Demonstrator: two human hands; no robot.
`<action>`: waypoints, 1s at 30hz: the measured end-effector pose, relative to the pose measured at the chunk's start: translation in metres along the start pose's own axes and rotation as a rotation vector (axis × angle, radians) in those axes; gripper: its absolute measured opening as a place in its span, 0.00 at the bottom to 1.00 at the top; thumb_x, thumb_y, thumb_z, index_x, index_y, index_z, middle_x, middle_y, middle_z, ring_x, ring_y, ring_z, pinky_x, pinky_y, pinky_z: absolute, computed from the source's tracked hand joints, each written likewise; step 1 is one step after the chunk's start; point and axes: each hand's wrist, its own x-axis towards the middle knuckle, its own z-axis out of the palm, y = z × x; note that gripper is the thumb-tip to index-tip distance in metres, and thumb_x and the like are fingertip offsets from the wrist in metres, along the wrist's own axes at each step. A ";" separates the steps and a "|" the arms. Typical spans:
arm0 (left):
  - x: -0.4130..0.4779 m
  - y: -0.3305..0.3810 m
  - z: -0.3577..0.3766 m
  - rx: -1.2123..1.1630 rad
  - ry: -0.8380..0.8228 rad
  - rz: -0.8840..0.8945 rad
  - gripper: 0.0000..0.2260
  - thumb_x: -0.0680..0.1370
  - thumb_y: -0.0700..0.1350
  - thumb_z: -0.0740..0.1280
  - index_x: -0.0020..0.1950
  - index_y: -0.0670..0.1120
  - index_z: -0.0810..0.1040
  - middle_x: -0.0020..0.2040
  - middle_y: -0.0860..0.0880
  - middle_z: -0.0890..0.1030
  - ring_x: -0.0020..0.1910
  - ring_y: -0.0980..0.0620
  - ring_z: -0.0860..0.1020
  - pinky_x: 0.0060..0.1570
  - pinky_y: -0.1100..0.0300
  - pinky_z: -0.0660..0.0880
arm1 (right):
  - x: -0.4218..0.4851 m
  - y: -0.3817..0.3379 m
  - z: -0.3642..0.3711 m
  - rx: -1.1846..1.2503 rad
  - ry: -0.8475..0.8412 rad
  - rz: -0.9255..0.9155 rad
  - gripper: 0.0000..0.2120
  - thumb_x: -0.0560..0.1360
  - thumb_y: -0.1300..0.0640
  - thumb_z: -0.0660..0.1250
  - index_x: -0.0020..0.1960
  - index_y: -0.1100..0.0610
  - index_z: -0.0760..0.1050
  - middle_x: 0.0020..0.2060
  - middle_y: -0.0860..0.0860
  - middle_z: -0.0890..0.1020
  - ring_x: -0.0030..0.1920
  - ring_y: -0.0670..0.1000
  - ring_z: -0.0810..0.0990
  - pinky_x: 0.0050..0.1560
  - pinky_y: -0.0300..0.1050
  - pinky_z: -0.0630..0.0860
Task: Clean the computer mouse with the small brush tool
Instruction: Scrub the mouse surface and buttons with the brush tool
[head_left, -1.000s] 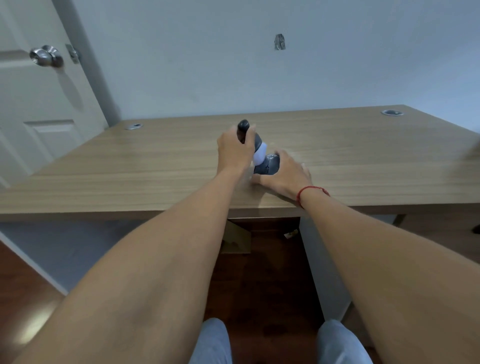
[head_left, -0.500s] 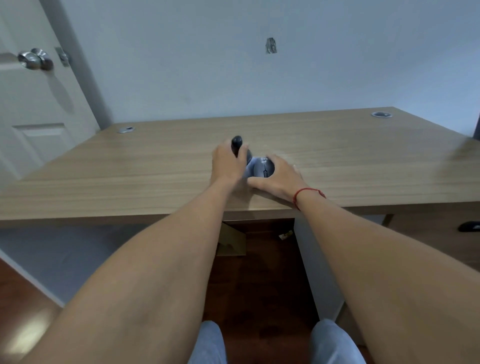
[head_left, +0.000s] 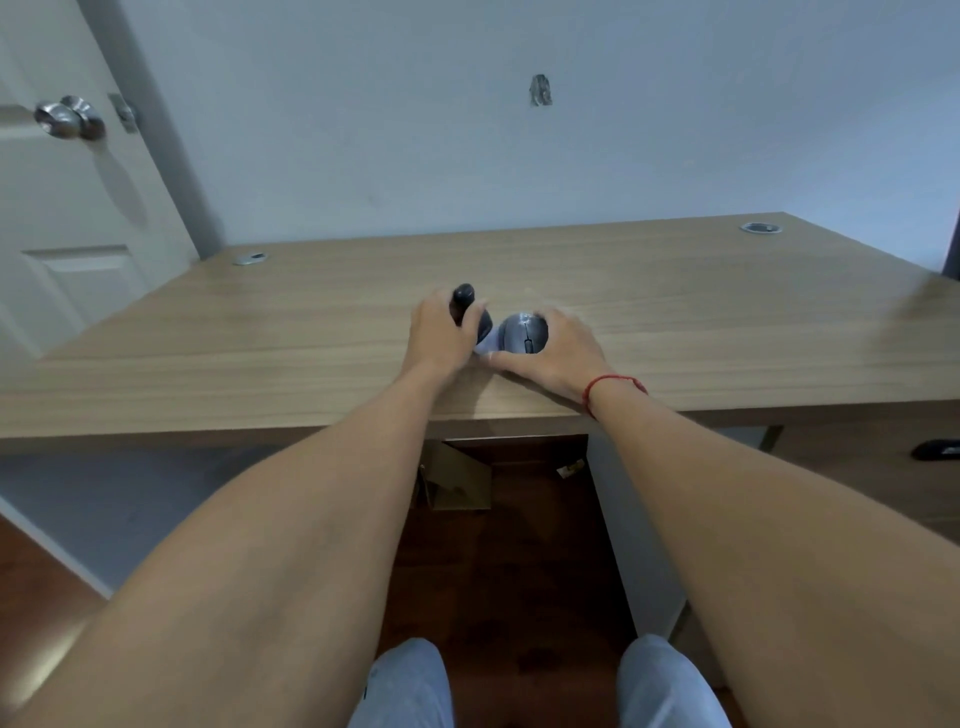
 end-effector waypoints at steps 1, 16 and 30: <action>0.000 0.000 -0.002 -0.012 0.000 -0.002 0.16 0.78 0.50 0.65 0.45 0.36 0.78 0.40 0.42 0.78 0.42 0.44 0.76 0.42 0.55 0.71 | 0.002 0.001 0.000 -0.028 0.013 -0.015 0.43 0.55 0.27 0.70 0.61 0.53 0.74 0.56 0.51 0.77 0.57 0.54 0.76 0.58 0.54 0.77; 0.015 0.012 -0.010 0.083 0.019 0.024 0.16 0.80 0.49 0.61 0.52 0.35 0.75 0.49 0.36 0.80 0.50 0.39 0.76 0.46 0.53 0.69 | 0.004 0.007 0.002 0.090 0.076 -0.044 0.31 0.65 0.46 0.78 0.64 0.53 0.73 0.60 0.52 0.78 0.60 0.54 0.77 0.61 0.55 0.77; 0.009 0.018 -0.009 0.161 0.088 -0.022 0.16 0.80 0.50 0.59 0.53 0.37 0.76 0.52 0.37 0.80 0.54 0.37 0.77 0.51 0.49 0.72 | 0.002 0.001 0.003 -0.002 0.068 -0.076 0.36 0.72 0.43 0.73 0.74 0.57 0.66 0.67 0.55 0.77 0.67 0.58 0.75 0.66 0.57 0.74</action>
